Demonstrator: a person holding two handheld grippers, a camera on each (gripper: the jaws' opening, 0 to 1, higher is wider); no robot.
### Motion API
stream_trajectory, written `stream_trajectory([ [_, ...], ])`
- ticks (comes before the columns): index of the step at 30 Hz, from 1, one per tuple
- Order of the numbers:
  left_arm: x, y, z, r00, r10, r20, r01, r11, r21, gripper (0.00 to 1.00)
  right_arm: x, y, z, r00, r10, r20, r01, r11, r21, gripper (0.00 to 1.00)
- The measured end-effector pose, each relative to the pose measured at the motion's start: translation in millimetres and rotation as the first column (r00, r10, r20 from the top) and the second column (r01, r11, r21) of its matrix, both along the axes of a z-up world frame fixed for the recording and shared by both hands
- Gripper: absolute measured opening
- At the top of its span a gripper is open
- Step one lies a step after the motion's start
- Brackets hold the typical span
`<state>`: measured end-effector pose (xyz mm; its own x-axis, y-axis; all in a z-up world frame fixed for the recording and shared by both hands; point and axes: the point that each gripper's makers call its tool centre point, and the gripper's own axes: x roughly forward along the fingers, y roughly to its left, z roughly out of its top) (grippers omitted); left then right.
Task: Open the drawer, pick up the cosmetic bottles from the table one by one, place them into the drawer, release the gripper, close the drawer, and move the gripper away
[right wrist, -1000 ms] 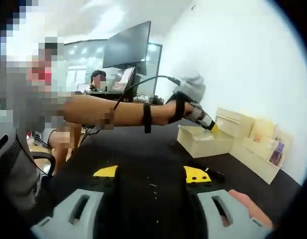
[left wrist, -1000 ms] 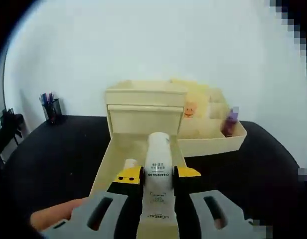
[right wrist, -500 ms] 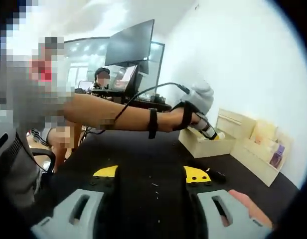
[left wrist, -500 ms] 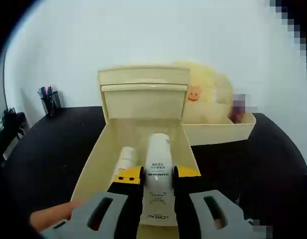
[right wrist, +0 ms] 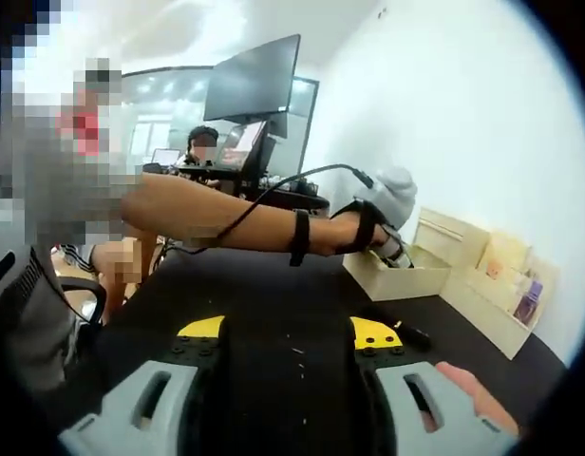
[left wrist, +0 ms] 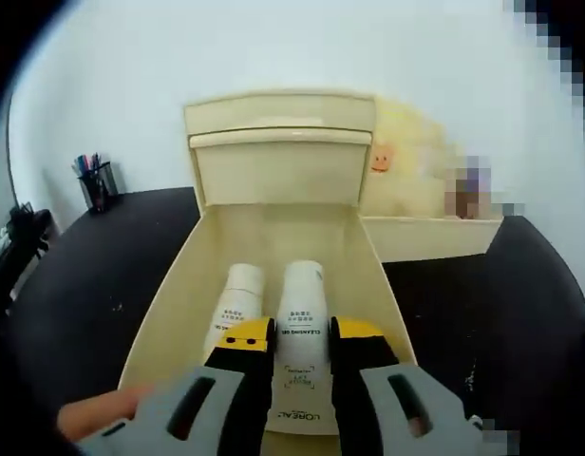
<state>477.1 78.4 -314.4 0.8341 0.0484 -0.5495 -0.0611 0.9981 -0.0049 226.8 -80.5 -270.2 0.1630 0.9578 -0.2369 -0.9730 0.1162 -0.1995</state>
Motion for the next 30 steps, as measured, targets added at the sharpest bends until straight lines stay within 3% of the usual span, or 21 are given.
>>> stream_trajectory([
  [7,1.1,0,1.7,1.000,-0.016,0.000,0.016,1.000,0.022,0.18,-1,0,-1.5,1.000,-0.001,0.003,0.001,1.000,-0.006,0.45],
  [13,-0.5,0,18.7,0.999,-0.023,0.033,0.022,0.999,0.024,0.19,-1,0,-1.9,1.000,-0.007,0.007,0.007,1.000,-0.008,0.45],
  [21,-12.5,1,65.7,0.983,-0.075,0.167,0.084,0.995,-0.049,0.25,9,-2,0.0,0.999,-0.036,0.002,0.036,0.999,0.002,0.46],
  [24,-20.8,-2,73.0,0.976,-0.128,0.175,0.145,0.986,-0.087,0.32,11,-2,-0.5,0.999,-0.041,0.003,0.041,0.999,-0.001,0.46],
  [30,-39.4,10,88.2,0.953,-0.168,0.252,0.191,0.979,-0.071,0.38,19,-3,-3.1,0.998,-0.065,0.001,0.065,0.998,-0.004,0.46],
])
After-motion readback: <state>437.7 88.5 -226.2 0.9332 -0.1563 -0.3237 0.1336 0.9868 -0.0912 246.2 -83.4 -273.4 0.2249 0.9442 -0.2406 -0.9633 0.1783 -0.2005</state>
